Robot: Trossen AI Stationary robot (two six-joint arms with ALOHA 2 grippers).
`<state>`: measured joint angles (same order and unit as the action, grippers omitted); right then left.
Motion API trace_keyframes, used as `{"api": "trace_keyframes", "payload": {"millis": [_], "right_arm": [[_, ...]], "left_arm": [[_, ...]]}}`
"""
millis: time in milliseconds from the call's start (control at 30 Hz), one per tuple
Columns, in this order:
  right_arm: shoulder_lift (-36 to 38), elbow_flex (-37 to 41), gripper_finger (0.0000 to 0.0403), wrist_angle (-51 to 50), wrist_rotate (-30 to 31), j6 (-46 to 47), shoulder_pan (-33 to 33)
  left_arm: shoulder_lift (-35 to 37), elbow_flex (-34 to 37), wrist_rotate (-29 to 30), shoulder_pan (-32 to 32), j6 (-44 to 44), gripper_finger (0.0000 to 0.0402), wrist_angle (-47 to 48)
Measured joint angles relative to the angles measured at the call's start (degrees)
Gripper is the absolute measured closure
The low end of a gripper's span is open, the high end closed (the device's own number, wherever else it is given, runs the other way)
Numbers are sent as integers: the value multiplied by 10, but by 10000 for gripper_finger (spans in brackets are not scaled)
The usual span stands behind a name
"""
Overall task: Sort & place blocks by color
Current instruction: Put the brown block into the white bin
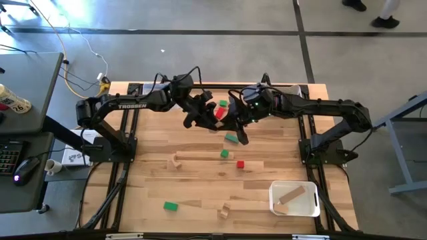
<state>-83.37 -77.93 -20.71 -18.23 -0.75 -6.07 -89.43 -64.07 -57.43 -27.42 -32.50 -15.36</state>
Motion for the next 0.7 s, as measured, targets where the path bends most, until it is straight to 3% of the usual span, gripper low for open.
{"api": "trace_keyframes", "payload": {"millis": [433,700], "right_arm": [[-2,2,371,-82,-18,70,16],[0,1,371,-163,30,113,54]], "left_arm": [[2,-1,16,-1,3,261,23],[2,-1,13,2,3,261,41]]}}
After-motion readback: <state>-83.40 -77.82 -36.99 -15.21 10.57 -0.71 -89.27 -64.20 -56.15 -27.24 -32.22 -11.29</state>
